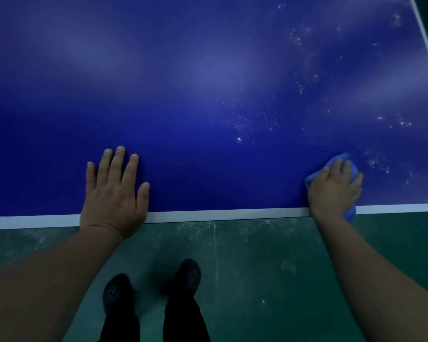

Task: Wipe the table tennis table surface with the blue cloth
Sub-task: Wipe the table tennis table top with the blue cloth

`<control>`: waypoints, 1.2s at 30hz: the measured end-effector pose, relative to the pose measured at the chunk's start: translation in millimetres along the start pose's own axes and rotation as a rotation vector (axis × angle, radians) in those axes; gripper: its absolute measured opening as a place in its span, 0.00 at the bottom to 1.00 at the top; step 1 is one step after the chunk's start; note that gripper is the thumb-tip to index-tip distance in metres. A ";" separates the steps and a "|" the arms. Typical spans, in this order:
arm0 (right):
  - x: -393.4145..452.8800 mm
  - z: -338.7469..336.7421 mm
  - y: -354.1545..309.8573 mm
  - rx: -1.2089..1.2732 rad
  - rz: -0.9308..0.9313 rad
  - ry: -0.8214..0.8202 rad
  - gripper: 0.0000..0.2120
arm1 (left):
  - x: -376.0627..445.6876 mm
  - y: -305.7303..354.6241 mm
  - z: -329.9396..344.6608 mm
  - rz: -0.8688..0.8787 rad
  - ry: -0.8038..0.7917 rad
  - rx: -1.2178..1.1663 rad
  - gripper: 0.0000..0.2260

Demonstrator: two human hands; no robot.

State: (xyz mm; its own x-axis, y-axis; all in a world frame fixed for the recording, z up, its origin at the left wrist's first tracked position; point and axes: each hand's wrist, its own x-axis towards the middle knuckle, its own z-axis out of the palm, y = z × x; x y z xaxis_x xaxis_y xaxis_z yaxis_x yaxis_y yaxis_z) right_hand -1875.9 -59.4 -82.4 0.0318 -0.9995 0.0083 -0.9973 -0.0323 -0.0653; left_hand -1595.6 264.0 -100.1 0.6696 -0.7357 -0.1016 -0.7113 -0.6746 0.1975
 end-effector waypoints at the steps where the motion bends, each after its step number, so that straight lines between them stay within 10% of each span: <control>1: -16.9 -1.2 -14.0 0.012 0.000 -0.004 0.25 | 0.3 0.0 0.0 0.001 -0.002 0.004 0.31; 6: -92.5 15.1 -58.3 -0.040 -0.870 -0.103 0.24 | 0.6 1.5 -1.4 -0.004 -0.007 0.012 0.32; 13: 27.8 13.5 15.4 -0.102 -0.213 -0.112 0.29 | 1.3 2.9 0.0 -0.003 -0.014 0.044 0.31; 20: -106.7 21.3 -98.3 -0.041 -0.985 -0.110 0.24 | -1.1 2.2 1.3 -0.022 0.069 0.000 0.31; 27: -138.3 31.5 -261.0 0.031 -1.261 -0.141 0.27 | -2.4 1.1 2.6 -0.041 0.141 -0.051 0.31; 31: -31.5 30.8 -205.6 -0.080 -0.988 -0.053 0.25 | -2.1 0.4 2.7 -0.037 0.108 -0.041 0.30; 36: 88.5 1.3 -65.0 0.016 -0.038 -0.015 0.23 | -1.8 0.1 1.2 -0.023 0.062 -0.024 0.28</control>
State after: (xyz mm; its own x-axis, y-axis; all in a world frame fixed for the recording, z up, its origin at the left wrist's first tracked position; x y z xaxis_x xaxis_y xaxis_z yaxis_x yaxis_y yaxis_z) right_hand -1808.1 -145.7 -78.8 0.0709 -0.9975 -0.0038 -0.9942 -0.0704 -0.0811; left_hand -1597.2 265.2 -101.1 0.6980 -0.7146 -0.0457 -0.6909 -0.6888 0.2195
